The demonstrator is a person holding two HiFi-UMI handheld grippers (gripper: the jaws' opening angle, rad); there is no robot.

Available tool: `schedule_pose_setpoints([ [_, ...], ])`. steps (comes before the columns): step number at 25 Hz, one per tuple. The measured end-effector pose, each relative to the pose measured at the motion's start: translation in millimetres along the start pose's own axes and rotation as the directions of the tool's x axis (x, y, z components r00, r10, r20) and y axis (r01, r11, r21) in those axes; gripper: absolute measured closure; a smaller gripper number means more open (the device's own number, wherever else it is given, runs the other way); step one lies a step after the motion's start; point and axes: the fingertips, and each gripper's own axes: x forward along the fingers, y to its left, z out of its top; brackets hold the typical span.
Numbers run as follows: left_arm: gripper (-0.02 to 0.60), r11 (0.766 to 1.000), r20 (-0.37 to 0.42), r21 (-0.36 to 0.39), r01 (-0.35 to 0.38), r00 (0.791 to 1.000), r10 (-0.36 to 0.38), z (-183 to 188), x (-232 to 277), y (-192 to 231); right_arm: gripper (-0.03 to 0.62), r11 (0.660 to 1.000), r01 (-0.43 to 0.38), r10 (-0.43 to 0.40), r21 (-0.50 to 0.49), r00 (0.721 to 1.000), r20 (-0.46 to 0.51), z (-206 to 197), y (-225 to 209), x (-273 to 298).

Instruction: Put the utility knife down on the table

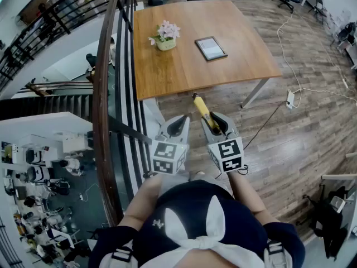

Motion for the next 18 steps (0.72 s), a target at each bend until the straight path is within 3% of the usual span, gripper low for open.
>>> schedule_pose_setpoints([
  [18,0.563,1.0,-0.016,-0.002,-0.012,1.0,0.012,-28,3,-48,0.471,1.0,-0.017,0.017,0.003,1.0,0.0,-31,-16,-31],
])
